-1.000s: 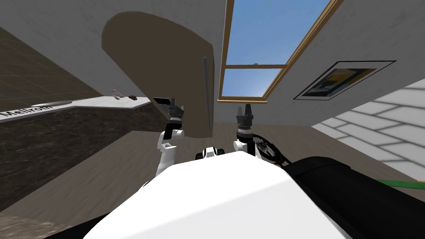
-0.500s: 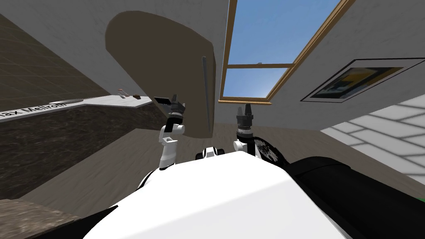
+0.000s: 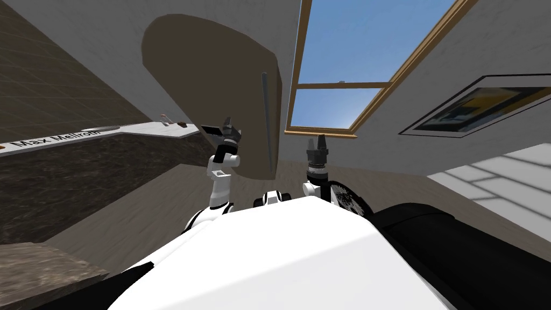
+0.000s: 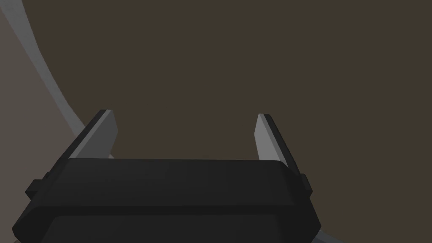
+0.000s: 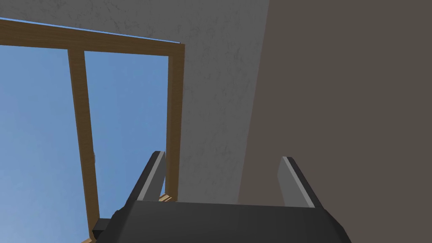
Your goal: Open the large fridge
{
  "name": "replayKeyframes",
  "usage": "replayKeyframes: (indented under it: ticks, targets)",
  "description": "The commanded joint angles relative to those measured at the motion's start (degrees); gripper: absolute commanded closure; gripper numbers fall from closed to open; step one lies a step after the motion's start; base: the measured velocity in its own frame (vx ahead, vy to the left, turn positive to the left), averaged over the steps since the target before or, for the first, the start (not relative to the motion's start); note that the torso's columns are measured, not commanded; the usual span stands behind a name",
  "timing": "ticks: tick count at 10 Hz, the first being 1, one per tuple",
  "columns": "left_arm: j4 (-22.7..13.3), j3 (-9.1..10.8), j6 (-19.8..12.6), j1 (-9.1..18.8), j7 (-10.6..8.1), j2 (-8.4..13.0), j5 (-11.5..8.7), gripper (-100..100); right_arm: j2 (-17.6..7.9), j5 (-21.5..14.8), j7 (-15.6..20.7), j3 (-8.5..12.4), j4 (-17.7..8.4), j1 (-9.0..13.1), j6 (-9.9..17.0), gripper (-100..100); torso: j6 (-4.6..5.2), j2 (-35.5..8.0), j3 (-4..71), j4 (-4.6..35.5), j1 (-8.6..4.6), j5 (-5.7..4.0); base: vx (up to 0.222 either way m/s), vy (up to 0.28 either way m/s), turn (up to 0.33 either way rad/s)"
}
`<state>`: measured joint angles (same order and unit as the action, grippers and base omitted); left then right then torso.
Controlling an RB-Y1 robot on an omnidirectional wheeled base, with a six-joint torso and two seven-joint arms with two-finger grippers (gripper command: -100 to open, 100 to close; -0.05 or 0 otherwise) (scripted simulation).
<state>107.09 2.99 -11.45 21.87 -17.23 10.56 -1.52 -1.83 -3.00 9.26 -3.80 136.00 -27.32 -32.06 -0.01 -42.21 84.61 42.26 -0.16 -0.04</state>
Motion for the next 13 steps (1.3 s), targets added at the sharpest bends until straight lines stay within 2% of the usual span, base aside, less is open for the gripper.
replayKeyframes:
  ticks: [1, 2, 3, 4, 5, 6, 7, 8, 11, 12, 13]
  targets:
    - [-0.94, 0.28, -4.11, 4.13, -0.42, -0.14, -0.05, -100, 0.00, 0.00, 0.00, 0.00, 0.00, 0.01, 0.00, 0, 0.02, -0.06, -0.03, 0.01, 0.13, 0.02, 0.015, -0.039, -0.012]
    - [-2.63, 0.87, -5.71, 6.21, -1.17, -0.24, -0.33, -100, -0.01, 0.00, 0.00, 0.00, 0.00, 0.01, 0.00, 0, 0.01, -0.14, -0.08, 0.04, 0.32, 0.09, 0.026, -0.068, 0.099]
    - [-2.63, 0.87, -7.17, 7.97, -1.17, -0.24, -0.33, -100, -0.01, 0.00, 0.00, 0.00, 0.00, 0.00, 0.00, 0, -0.02, -0.11, -0.07, 0.04, 0.22, 0.07, 0.038, -0.083, 0.102]
    - [-2.63, 0.87, -8.22, 8.35, -1.17, -0.24, -0.33, -100, 0.00, 0.00, 0.00, 0.00, 0.00, 0.01, 0.00, 0, 0.01, -0.06, -0.03, 0.02, 0.13, 0.03, 0.022, -0.043, 0.016]
    - [-4.30, 1.52, -9.97, 10.72, -1.86, -0.34, -0.63, -100, -0.01, 0.00, 0.00, 0.00, 0.00, 0.01, 0.00, 0, 0.02, -0.09, -0.05, 0.02, 0.22, 0.06, 0.024, -0.079, 0.146]
    - [-4.30, 1.52, -11.51, 12.40, -1.86, -0.34, -0.63, -100, 0.00, 0.00, 0.00, 0.00, 0.00, 0.00, 0.00, 0, -0.02, -0.08, -0.04, 0.02, 0.12, 0.04, 0.024, -0.084, 0.097]
    - [-4.30, 1.52, -12.34, 12.51, -1.86, -0.34, -0.63, -100, 0.00, 0.00, 0.00, 0.00, 0.00, 0.01, 0.00, 0, 0.03, -0.08, -0.04, 0.02, 0.10, 0.02, 0.013, -0.037, -0.015]
    - [-5.94, 2.22, -14.28, 15.03, -2.48, -0.43, -0.95, -100, -0.01, 0.00, 0.00, 0.00, 0.00, 0.01, 0.00, 0, 0.02, -0.11, -0.06, 0.03, 0.25, 0.07, 0.038, -0.069, 0.142]
    - [-7.53, 2.98, -19.31, 20.32, -3.02, -0.50, -1.31, -100, 0.00, 0.00, 0.00, 0.00, 0.00, 0.00, 0.00, 0, 0.00, -0.07, -0.04, 0.02, 0.04, 0.01, 0.027, -0.096, 0.099]
    - [-7.53, 2.98, -20.49, 20.58, -3.02, -0.50, -1.31, -100, 0.00, 0.00, 0.00, 0.00, 0.00, 0.01, 0.00, 0, 0.02, -0.08, -0.05, 0.03, 0.11, 0.02, 0.008, -0.049, -0.013]
    - [-9.08, 3.79, -22.62, 23.02, -3.48, -0.54, -1.69, -100, -0.01, 0.00, 0.00, 0.00, 0.00, 0.01, 0.00, 0, 0.01, -0.14, -0.08, 0.03, 0.30, 0.08, 0.011, -0.084, 0.116]
